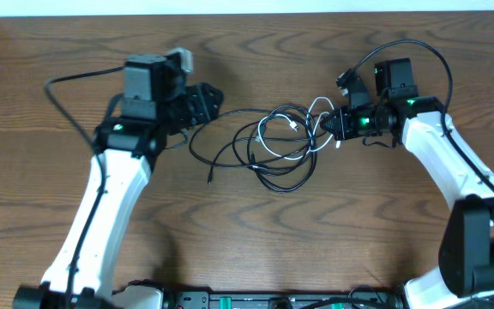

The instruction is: Untangle cables

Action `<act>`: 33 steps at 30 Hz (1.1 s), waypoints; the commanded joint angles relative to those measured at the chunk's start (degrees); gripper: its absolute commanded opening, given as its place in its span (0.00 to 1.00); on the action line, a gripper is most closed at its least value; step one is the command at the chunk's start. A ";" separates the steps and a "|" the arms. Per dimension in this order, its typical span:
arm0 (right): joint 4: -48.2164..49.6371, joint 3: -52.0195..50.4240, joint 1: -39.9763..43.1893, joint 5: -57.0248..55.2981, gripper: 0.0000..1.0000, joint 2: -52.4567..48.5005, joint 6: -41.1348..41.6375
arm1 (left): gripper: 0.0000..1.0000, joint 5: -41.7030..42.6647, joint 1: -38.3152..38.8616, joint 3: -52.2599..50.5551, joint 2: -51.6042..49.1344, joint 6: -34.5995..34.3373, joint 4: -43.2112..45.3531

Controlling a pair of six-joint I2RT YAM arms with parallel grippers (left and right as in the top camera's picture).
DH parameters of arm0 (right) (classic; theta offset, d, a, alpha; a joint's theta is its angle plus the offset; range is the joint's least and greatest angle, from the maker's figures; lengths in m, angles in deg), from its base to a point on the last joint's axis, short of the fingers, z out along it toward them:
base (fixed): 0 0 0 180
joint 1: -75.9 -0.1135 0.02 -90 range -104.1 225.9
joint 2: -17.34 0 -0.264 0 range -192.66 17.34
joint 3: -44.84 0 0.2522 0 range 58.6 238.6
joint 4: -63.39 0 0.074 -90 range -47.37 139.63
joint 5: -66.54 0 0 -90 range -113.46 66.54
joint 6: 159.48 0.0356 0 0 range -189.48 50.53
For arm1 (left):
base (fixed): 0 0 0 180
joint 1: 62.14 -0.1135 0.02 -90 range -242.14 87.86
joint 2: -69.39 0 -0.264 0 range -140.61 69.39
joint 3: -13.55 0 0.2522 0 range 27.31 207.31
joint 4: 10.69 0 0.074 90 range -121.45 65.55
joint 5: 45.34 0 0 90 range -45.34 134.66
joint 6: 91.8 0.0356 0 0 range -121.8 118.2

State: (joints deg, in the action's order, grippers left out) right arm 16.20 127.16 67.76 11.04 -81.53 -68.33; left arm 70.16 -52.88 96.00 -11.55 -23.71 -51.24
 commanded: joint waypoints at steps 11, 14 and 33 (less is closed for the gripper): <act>5.81 1.20 -3.98 9.25 0.01 17.40 0.81 | 0.57 1.53 6.97 0.15 -9.29 1.05 7.30; 6.97 1.20 -4.50 9.62 0.01 20.26 2.05 | 0.68 1.53 8.26 0.15 -9.62 1.07 10.58; 6.21 1.20 -5.09 9.62 0.01 22.62 2.69 | 0.88 5.62 11.58 0.15 -12.92 18.03 12.81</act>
State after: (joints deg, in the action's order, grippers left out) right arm 22.41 127.22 62.95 19.39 -59.44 -66.19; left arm 74.79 -41.60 96.00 -21.91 -11.56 -38.12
